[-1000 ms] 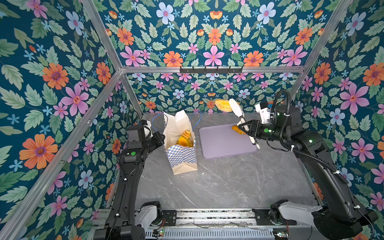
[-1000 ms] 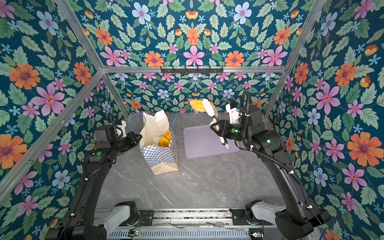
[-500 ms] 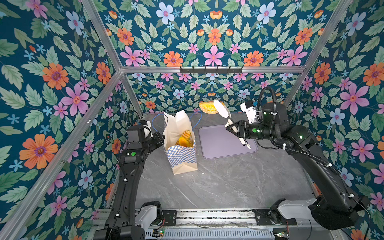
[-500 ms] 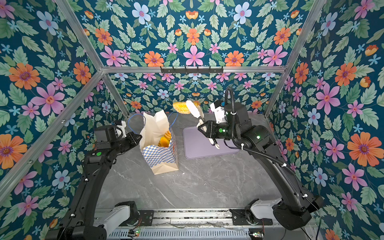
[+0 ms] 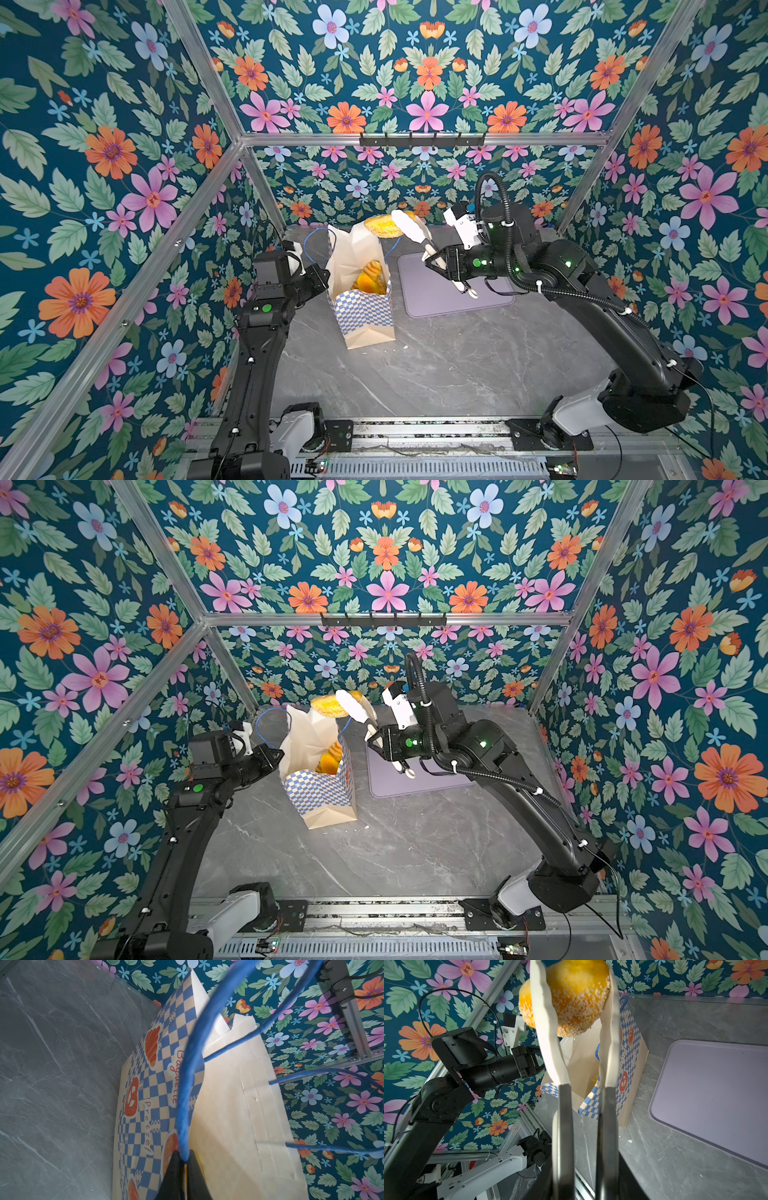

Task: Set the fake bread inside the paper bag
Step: 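Swing the held bun with the right gripper over the bag opening, then lower the bun into the bag and open the tongs to release it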

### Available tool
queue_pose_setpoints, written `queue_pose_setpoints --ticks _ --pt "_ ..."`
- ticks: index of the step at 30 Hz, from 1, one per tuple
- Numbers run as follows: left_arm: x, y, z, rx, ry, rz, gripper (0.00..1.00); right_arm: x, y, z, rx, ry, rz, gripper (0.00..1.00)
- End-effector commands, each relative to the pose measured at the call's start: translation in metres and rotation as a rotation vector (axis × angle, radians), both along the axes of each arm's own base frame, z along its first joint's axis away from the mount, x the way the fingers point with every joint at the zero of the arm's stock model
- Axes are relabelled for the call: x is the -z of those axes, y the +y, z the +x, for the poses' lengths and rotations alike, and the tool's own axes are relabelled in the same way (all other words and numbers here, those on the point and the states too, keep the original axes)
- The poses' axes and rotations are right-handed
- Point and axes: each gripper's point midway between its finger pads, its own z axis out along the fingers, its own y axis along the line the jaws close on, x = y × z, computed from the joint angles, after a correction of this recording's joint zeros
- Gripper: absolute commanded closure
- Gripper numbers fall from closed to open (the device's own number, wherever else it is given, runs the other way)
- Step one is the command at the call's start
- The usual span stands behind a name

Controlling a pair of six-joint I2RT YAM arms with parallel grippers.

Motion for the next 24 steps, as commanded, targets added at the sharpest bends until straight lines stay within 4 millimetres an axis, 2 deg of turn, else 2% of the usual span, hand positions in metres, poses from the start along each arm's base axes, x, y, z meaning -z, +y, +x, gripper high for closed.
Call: queue_pose_setpoints --ticks 1,9,10,11,24 --pt "0.001 0.001 -0.001 -0.006 0.002 0.001 0.89 -0.003 0.008 0.000 -0.014 -0.050 -0.035 0.64" --pt "-0.001 0.001 -0.002 -0.007 -0.005 0.005 0.89 0.005 0.033 -0.002 -0.052 -0.073 -0.123 0.65" --pt "-0.001 0.002 -0.002 -0.009 -0.003 0.005 0.89 0.002 0.033 -0.004 -0.055 -0.084 -0.124 0.65" --pt "-0.001 0.002 -0.002 -0.008 -0.002 0.006 0.89 0.013 0.041 0.001 -0.059 -0.072 -0.152 0.65" --pt "0.001 0.002 -0.002 -0.007 0.001 0.008 0.89 0.041 0.061 0.010 -0.063 -0.058 -0.278 0.67"
